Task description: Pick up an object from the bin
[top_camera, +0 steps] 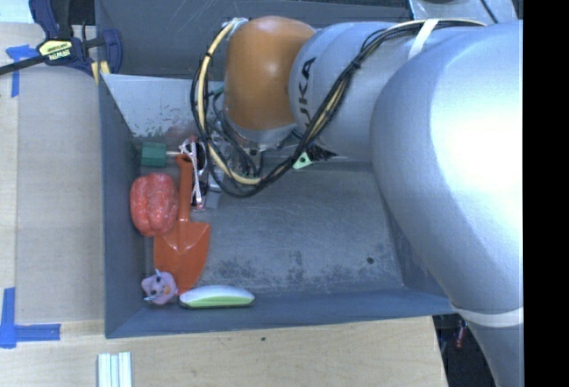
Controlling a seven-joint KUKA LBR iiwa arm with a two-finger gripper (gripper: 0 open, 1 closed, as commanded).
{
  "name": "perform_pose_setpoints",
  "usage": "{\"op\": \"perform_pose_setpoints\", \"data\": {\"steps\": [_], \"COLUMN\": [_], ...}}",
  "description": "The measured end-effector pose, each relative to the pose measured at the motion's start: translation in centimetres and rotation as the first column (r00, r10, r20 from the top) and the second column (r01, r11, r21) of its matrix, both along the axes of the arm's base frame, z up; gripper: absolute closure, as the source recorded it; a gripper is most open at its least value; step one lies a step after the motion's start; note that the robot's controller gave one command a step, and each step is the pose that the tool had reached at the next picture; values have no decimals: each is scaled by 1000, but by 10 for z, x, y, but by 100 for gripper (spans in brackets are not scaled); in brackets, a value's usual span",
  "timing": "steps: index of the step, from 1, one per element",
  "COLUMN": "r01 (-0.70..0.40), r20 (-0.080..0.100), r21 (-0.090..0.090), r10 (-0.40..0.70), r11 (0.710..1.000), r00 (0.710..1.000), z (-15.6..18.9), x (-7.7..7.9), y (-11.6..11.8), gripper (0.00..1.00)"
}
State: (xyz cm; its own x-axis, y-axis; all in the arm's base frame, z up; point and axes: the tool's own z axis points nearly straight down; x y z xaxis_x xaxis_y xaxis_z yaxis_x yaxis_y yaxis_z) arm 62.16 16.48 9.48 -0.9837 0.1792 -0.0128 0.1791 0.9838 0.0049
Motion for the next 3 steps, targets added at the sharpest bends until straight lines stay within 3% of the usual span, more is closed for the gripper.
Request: {"op": "perform_pose_setpoints", "data": {"steps": [1,2,3], "r01": [-441,-412,-795], "r20": [-4,8,14], "r21": [-4,-7,-24], "r10": [441,412,795], "r11": [897,911,606], "r00": [897,911,606], "z": [5,-20,-18], "x": [-4,0,4], "y": [24,20,40], "gripper": [0,0,100]}}
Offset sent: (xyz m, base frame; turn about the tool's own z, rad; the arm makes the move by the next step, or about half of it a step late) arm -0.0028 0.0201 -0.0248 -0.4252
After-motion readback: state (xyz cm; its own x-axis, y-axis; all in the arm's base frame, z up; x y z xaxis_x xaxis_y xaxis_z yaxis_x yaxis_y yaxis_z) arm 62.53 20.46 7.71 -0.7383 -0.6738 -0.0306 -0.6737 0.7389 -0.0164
